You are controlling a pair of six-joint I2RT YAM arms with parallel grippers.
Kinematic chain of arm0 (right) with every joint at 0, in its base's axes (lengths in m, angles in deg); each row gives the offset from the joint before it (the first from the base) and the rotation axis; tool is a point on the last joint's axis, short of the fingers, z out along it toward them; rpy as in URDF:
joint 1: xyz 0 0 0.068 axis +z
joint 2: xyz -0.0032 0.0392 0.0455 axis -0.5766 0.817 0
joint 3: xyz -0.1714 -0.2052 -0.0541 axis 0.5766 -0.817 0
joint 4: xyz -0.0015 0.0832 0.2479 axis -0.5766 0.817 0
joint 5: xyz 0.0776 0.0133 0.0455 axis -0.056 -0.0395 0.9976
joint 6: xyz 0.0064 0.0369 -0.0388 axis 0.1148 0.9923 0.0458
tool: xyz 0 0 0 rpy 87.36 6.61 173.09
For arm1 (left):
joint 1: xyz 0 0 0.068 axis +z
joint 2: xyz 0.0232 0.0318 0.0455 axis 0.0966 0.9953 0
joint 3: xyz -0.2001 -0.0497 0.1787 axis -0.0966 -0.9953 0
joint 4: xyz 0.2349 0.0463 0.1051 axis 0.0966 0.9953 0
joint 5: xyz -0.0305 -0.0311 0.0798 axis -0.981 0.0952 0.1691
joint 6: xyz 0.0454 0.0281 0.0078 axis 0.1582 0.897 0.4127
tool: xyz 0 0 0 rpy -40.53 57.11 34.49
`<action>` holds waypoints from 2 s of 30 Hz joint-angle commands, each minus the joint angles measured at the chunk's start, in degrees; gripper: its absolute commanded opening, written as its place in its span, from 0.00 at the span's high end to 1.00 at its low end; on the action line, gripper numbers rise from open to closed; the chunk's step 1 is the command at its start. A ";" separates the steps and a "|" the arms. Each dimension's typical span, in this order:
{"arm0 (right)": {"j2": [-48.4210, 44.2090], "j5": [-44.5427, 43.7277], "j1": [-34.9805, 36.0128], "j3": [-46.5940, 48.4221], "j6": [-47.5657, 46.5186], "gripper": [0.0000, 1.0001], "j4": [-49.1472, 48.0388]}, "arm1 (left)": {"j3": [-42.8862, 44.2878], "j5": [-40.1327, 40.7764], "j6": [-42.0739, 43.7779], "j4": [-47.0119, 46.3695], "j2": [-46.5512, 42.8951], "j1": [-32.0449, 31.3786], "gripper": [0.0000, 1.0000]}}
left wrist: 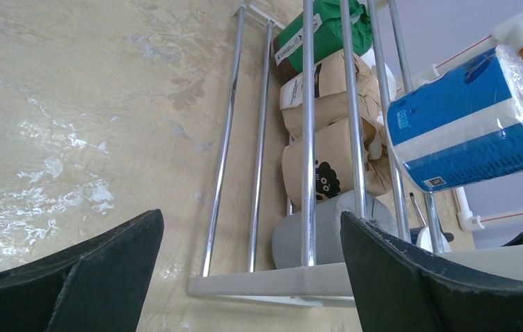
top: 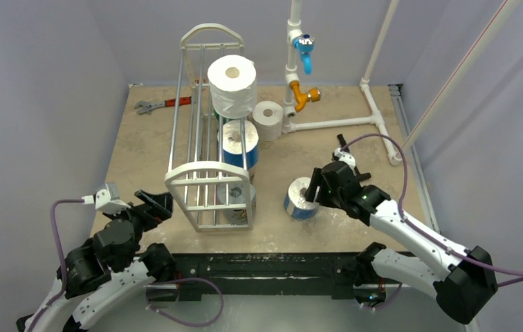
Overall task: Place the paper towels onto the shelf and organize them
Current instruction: Pick up the paper towel from the center of the board, then place the paper towel on the shelf.
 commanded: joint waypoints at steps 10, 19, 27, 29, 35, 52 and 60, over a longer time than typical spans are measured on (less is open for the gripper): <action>0.47 0.33 -0.27 4.15 -2.55 0.67 -0.22 | 0.03 0.69 -0.99 0.25 -0.11 -0.13 0.01; -2.29 5.85 -0.09 21.58 -8.00 0.71 5.05 | 0.73 0.95 -0.78 0.43 0.85 -0.17 0.01; 4.03 11.61 2.95 29.33 -8.59 0.71 3.17 | 1.60 2.35 -0.21 -0.13 1.57 -0.13 0.01; 5.20 11.89 3.94 30.56 -8.91 0.71 3.21 | 2.35 2.85 0.59 -0.41 1.90 -0.13 0.01; 6.78 13.52 4.58 33.55 -8.90 0.72 2.29 | 2.98 3.38 0.97 -0.57 2.58 -0.17 0.00; 9.61 13.91 4.57 35.39 -8.74 0.74 -2.27 | 1.90 2.72 0.31 -0.82 3.09 -0.13 0.00; 10.47 13.78 4.58 35.32 -8.13 0.75 -4.73 | 1.56 2.98 0.37 -0.62 2.80 -0.17 0.00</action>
